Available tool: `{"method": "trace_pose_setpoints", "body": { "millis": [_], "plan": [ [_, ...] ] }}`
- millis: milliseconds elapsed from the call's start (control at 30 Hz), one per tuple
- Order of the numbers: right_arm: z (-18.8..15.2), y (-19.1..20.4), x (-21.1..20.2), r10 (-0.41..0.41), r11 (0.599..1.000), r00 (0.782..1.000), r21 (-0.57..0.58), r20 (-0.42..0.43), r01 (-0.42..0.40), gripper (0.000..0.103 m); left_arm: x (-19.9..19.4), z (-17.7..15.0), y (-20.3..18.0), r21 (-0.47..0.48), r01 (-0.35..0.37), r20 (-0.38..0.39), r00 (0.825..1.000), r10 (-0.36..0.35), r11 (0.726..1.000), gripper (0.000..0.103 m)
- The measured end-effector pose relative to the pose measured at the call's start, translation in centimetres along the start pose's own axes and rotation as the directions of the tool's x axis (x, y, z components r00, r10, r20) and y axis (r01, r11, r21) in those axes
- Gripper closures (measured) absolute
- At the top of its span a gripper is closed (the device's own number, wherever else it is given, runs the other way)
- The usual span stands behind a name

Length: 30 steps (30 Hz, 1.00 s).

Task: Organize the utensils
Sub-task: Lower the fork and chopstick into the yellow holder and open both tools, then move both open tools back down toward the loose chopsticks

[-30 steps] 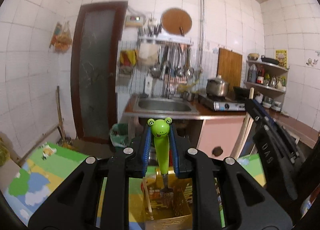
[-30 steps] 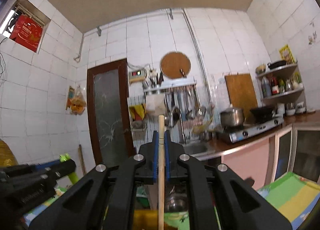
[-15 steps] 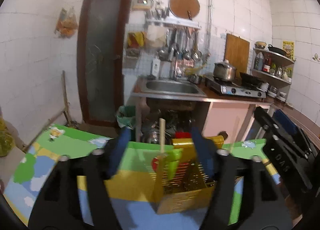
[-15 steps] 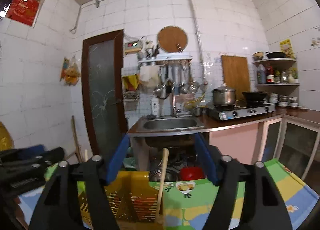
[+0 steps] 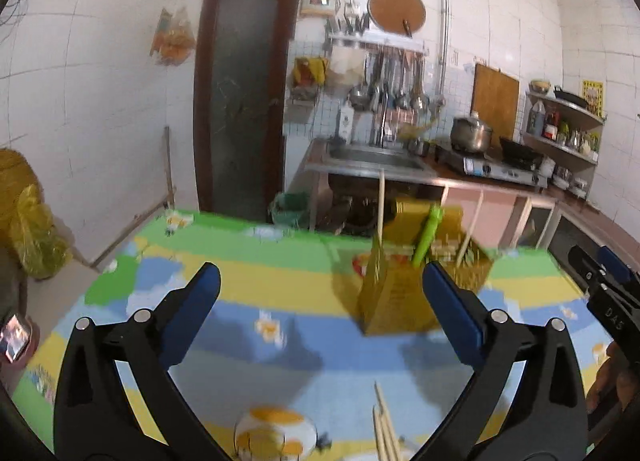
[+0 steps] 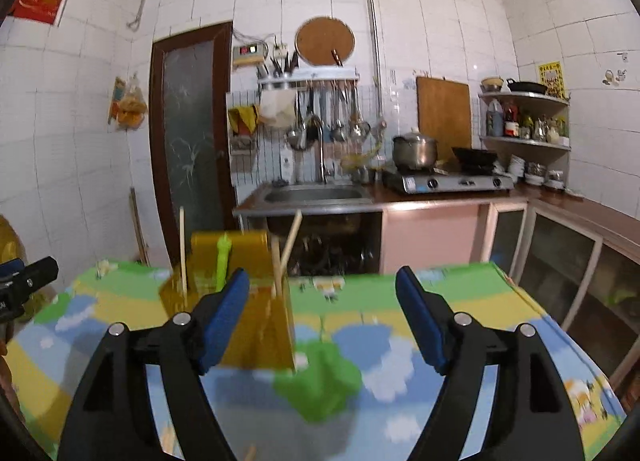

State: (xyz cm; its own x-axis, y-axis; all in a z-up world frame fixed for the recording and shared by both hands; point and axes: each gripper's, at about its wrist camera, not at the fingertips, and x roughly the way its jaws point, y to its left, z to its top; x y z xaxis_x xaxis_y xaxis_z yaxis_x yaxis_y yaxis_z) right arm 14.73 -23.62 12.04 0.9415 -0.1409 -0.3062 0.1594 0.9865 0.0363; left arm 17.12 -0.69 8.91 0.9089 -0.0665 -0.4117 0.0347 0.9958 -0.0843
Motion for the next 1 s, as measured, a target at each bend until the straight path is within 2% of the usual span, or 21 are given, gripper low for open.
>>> {"method": "trace_pose_setpoints", "body": {
  "millis": [133,367,600,800,1000],
  "plan": [
    [-2.4,-0.4,-1.0,0.002,0.999,0.998,0.032,-0.059,0.000,0.025,0.1,-3.2,-0.1,0.010,0.018,-0.059,0.998,-0.018,1.000,0.005],
    [-6.5,0.2,0.5,-0.018,0.999,0.992,0.032,-0.123,0.022,0.025,2.5,-7.7,0.0,0.046,-0.012,-0.130,0.991,0.018,0.999,0.005],
    [-9.1,1.2,2.2,-0.012,1.000,0.979,0.013,-0.203,0.015,0.025,4.3,-9.0,1.1,0.021,-0.018,-0.181,0.983,0.022,1.000,0.005],
    [-10.3,2.4,2.7,-0.020,0.999,0.968,-0.033,-0.251,0.012,0.025,5.5,-9.9,1.1,0.061,-0.039,-0.224,0.973,0.052,0.997,0.005],
    [-10.9,2.9,3.1,-0.031,0.999,0.955,-0.051,-0.294,0.017,0.025,6.1,-10.2,1.5,0.042,-0.040,-0.266,0.963,0.050,0.998,0.005]
  ]
}}
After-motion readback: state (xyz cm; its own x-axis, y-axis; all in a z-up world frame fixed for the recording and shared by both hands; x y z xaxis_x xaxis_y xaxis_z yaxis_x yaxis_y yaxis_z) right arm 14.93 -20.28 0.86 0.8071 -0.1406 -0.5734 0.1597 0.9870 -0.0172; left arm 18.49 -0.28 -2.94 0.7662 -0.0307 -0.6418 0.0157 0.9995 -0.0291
